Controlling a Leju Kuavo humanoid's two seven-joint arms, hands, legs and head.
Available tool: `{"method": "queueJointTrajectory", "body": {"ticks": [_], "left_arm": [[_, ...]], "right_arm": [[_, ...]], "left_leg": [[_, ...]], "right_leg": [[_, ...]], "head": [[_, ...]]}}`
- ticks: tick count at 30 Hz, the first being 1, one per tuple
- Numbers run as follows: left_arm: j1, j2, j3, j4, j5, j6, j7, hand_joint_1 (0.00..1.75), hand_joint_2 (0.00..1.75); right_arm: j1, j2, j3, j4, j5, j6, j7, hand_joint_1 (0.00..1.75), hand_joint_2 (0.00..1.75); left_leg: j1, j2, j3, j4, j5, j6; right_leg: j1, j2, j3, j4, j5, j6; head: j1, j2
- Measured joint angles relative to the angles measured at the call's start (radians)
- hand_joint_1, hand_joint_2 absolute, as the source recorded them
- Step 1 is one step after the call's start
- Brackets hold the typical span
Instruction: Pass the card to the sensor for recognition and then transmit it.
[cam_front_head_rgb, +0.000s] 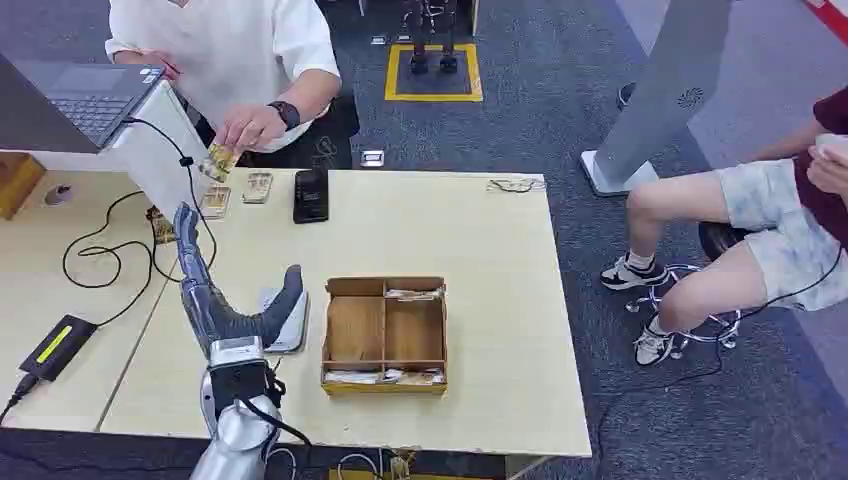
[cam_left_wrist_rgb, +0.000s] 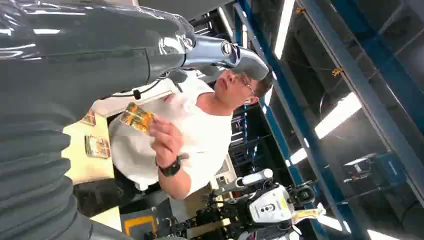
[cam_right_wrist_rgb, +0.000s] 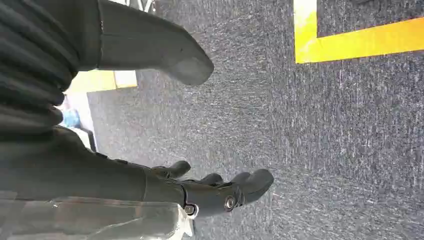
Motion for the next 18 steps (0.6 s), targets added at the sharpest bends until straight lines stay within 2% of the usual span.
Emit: {"method": "queueJointTrajectory", "body": {"ticks": [16,17,18], "left_arm": [[0.000,-0.006,0.000,0.000,-0.003,0.000,0.017,0.00,1.75],[0.002,-0.006,0.000,0.000,-0.002,0.000,0.017,0.00,1.75],[0.005,-0.006,0.000,0.000,-0.001,0.000,0.015,0.00,1.75]], "right_arm": [[-0.002,0.006,-0.020,-0.011,-0.002,0.016,-0.002,0.00,1.75],[-0.002,0.007,-0.022,-0.012,-0.002,0.016,-0.005,0.00,0.00],[-0.002,0.007,-0.023,-0.013,-0.002,0.016,-0.009,0.00,0.00]], "left_leg": [[0.000,0.000,0.000,0.000,0.000,0.000],[0.000,0.000,0.000,0.000,0.000,0.000],[0.000,0.000,0.000,0.000,0.000,0.000]], "right_leg": [[0.000,0.000,0.000,0.000,0.000,0.000],[0.000,0.000,0.000,0.000,0.000,0.000],[0.000,0.000,0.000,0.000,0.000,0.000]], "head": [[0.000,0.000],[0.000,0.000],[0.000,0.000]]}}
